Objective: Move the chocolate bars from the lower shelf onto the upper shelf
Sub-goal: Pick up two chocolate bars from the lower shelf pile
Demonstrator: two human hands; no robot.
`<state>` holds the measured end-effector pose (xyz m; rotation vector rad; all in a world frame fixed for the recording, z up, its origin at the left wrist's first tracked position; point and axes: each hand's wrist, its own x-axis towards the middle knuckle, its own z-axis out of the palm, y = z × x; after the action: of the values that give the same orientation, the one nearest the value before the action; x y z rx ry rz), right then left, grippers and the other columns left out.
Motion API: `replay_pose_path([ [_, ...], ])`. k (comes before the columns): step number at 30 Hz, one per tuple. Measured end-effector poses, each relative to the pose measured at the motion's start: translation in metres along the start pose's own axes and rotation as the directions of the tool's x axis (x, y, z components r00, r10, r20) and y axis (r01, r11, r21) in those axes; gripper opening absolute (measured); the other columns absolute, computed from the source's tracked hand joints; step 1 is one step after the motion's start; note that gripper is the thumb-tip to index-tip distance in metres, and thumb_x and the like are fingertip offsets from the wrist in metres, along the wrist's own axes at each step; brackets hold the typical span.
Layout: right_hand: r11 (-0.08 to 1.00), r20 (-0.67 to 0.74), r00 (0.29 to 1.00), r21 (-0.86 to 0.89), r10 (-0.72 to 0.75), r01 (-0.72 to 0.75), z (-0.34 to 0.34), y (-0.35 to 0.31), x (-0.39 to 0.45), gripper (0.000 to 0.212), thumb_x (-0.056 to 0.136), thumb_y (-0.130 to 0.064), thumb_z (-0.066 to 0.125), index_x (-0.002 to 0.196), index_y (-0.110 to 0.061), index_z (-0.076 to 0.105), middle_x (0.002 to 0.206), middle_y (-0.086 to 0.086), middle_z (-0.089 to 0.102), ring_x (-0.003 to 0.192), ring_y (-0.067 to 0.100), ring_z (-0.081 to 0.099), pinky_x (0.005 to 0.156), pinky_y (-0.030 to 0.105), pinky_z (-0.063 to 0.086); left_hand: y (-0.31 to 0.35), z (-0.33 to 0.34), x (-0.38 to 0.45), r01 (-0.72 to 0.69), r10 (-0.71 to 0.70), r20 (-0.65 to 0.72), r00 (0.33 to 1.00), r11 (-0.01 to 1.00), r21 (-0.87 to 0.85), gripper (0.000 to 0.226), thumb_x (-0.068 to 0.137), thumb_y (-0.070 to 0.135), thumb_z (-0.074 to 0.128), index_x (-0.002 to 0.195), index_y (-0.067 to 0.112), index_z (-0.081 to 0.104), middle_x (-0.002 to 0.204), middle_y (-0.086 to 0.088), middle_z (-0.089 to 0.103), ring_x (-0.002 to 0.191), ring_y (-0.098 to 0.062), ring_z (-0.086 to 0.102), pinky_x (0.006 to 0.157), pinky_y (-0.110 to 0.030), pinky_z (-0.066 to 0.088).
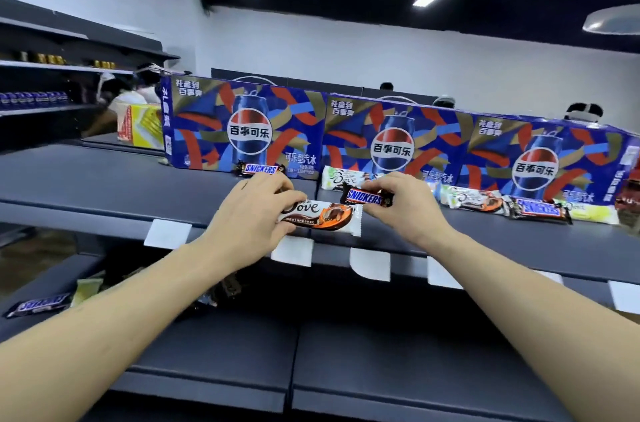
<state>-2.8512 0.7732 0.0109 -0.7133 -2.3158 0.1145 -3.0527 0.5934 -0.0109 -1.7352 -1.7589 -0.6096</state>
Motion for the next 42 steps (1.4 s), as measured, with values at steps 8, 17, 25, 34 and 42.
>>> replay_pose_path([
  [8,0.999,0.029,1.0,-0.039,0.008,-0.007,0.067,-0.031,0.071,0.031,0.079,-0.021,0.076,0.109,-0.027,0.073,0.105,-0.004,0.07,0.098,0.017,0.061,0.086,0.038,0.05,-0.077,0.013,0.022,-0.031,0.032,0.037,0.999,0.999,-0.039,0.043,0.078,0.031,0.074,0.119,0.028,0.061,0.104,0.009,0.053,0.09,-0.016,0.047,0.077,-0.027,0.034],
  [17,0.997,0.13,0.989,-0.036,0.07,-0.066,0.105,-0.027,0.119,0.037,0.08,-0.022,0.076,0.116,-0.029,0.071,0.115,-0.005,0.067,0.107,0.016,0.058,0.091,0.036,0.05,-0.121,0.031,0.043,-0.023,0.026,0.083,0.996,0.999,-0.031,0.044,0.075,0.033,0.073,0.118,0.03,0.063,0.103,0.01,0.057,0.086,-0.015,0.051,0.073,-0.025,0.031],
  [25,0.988,0.113,0.991,-0.143,0.068,-0.052,0.135,-0.023,0.147,0.034,0.08,-0.033,0.078,0.113,-0.032,0.071,0.107,-0.007,0.068,0.103,0.02,0.055,0.087,0.04,0.05,-0.146,0.046,0.05,0.01,-0.005,0.126,0.992,0.999,-0.037,0.044,0.074,0.036,0.073,0.116,0.032,0.063,0.101,0.013,0.056,0.088,-0.013,0.051,0.077,-0.024,0.033],
  [34,0.966,0.065,0.997,-0.259,0.033,-0.015,0.15,-0.019,0.159,0.028,0.079,-0.029,0.077,0.107,-0.029,0.072,0.102,-0.005,0.069,0.098,0.019,0.054,0.083,0.035,0.047,-0.158,0.057,0.055,0.028,-0.025,0.141,0.99,0.999,-0.019,0.046,0.076,0.039,0.072,0.12,0.033,0.061,0.104,0.012,0.056,0.092,-0.013,0.051,0.077,-0.023,0.031],
  [42,0.956,0.057,0.998,-0.293,0.036,-0.018,0.155,-0.016,0.161,0.03,0.082,-0.031,0.075,0.111,-0.028,0.069,0.107,-0.004,0.064,0.099,0.021,0.051,0.085,0.036,0.043,-0.161,0.062,0.056,0.036,-0.033,0.15,0.988,0.999,-0.021,0.044,0.077,0.04,0.07,0.12,0.035,0.061,0.106,0.014,0.056,0.091,-0.01,0.049,0.076,-0.023,0.029],
])
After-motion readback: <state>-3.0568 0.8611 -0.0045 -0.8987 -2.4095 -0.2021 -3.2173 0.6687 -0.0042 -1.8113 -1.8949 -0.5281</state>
